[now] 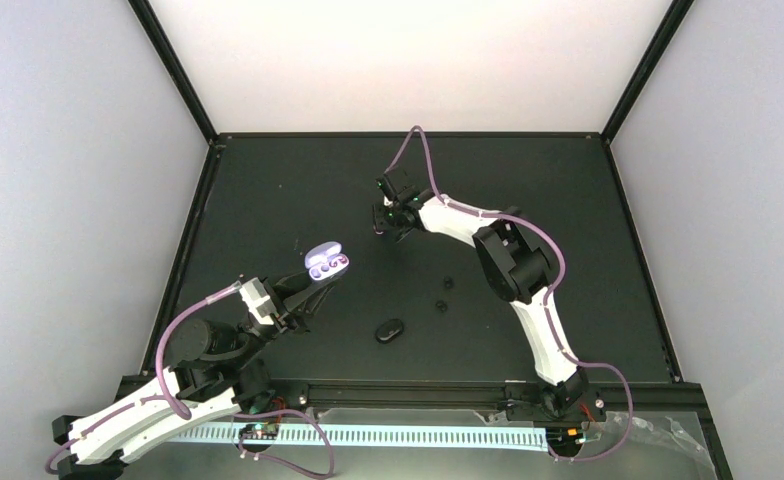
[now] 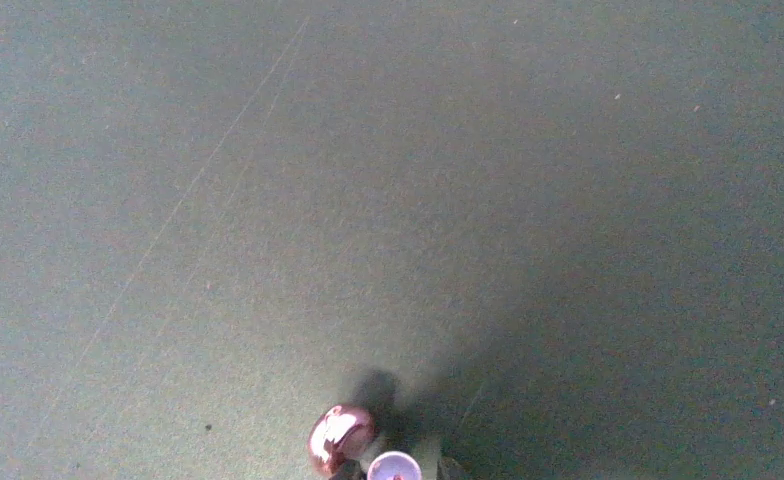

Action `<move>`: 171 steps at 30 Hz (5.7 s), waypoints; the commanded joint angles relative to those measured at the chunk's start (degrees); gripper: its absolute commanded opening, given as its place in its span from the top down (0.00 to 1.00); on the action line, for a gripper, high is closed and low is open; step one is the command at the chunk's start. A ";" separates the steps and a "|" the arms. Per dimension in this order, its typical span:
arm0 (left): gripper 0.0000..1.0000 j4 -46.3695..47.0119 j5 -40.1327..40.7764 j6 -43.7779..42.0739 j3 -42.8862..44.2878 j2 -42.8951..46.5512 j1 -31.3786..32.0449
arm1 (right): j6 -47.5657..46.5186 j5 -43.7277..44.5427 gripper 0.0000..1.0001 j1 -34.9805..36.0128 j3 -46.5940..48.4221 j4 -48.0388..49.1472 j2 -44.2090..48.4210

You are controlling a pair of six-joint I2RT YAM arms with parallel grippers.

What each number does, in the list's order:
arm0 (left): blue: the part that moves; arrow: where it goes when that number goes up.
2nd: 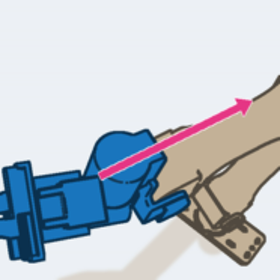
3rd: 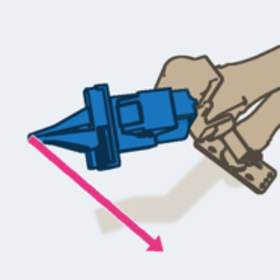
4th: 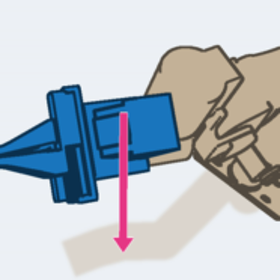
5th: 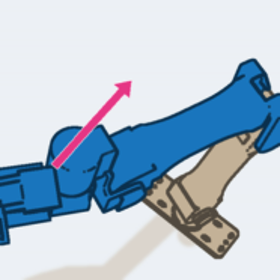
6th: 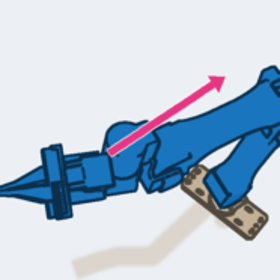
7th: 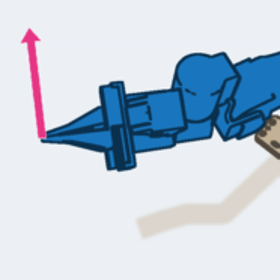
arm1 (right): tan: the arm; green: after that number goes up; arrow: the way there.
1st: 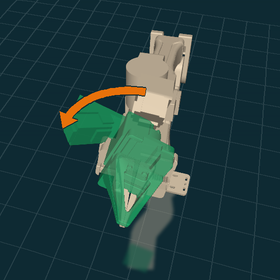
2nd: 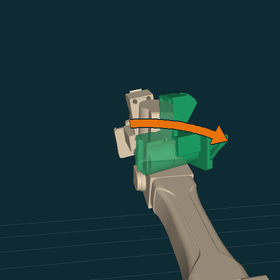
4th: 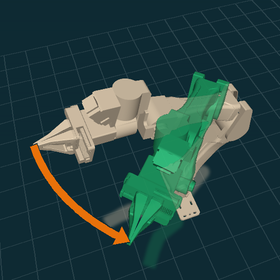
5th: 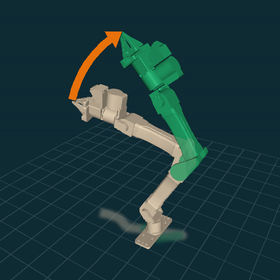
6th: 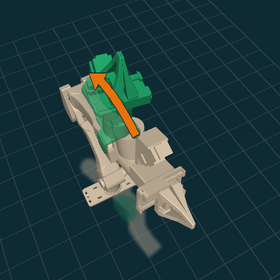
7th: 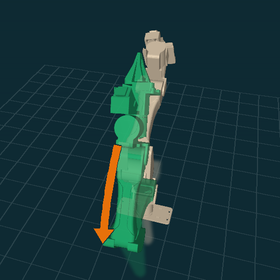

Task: Insert the wireless bluetooth earbuds into the charging case
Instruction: Adjust the earbud at the center of the board.

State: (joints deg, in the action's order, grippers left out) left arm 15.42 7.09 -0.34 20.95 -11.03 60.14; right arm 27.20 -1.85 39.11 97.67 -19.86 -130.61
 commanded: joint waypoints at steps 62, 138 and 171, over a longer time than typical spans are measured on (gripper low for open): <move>0.98 -1.24 0.47 -0.80 -0.03 -0.01 0.28 | -16.04 -10.43 0.71 1.66 9.39 -2.66 -5.91; 0.98 -1.56 -1.53 0.52 -0.30 1.63 0.31 | -3.64 0.21 0.78 6.94 -1.96 -7.63 3.42; 0.98 -1.37 -1.64 0.73 -0.38 1.71 0.33 | -10.05 -0.84 0.71 9.70 -3.76 -3.76 8.92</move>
State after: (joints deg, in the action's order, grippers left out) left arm 14.11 5.91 0.03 20.58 -9.96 60.14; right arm 16.91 -3.38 48.75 94.48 -25.30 -123.55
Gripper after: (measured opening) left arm 0.252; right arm 0.295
